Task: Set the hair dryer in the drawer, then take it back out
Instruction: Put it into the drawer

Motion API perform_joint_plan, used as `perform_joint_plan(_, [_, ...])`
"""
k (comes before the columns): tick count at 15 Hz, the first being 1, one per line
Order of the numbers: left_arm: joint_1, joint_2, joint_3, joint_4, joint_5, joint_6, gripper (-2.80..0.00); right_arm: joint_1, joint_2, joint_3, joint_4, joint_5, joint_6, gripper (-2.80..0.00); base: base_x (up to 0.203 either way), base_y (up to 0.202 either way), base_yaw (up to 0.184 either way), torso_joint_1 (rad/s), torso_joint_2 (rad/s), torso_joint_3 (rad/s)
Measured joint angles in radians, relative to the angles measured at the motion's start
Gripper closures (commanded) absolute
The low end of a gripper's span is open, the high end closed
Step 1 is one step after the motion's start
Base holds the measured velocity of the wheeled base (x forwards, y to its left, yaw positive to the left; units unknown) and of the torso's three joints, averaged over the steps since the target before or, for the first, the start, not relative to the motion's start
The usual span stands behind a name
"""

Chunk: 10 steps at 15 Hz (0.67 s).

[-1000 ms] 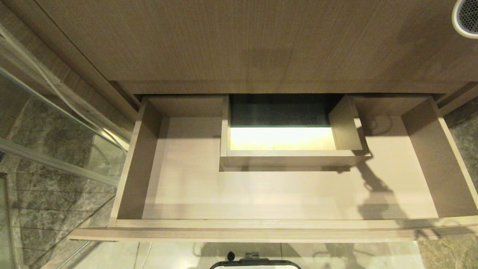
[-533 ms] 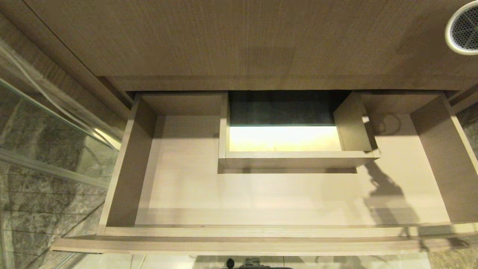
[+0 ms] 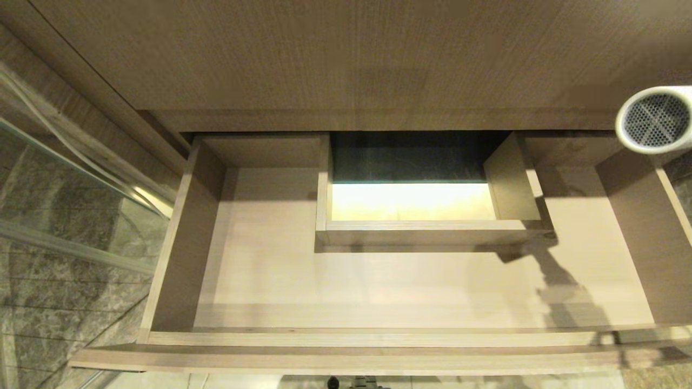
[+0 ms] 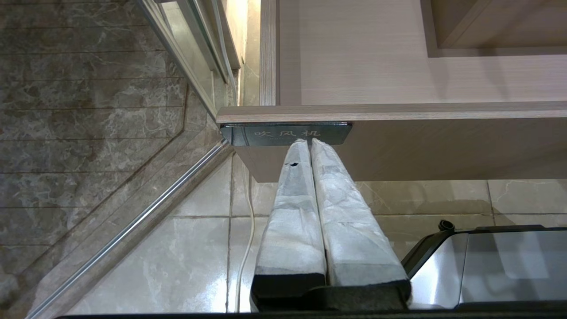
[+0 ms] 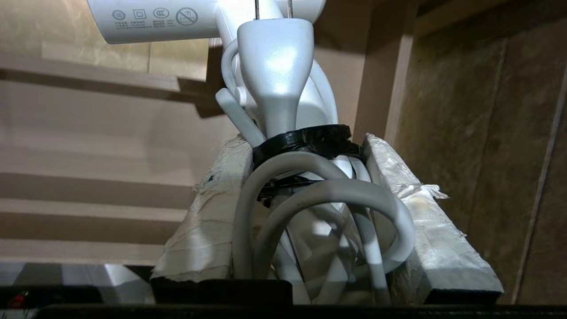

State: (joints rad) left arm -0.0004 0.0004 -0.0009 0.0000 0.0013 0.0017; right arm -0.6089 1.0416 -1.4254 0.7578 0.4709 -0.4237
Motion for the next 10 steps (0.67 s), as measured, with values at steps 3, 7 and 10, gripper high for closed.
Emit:
perform_joint_plan(3, [-0.001,0.000,0.000,0.000,0.000,0.000,0.00,0.000,-0.002,0.130,-0.058,-0.002,-0.047,0.00,0.000,0.000,0.000,0.000,0.00,0.000])
perform_joint_plan(7, [0.000,0.000,0.000,0.000,0.000,0.000,0.00,-0.001,0.032,0.260,-0.160,-0.007,-0.114,0.00,0.000,0.000,0.000,0.000,0.00,0.000])
perform_joint_plan(10, [0.000,0.000,0.000,0.000,0.000,0.000,0.00,-0.001,0.093,0.295,-0.218,-0.016,-0.119,0.00,0.000,0.000,0.000,0.000,0.00,0.000])
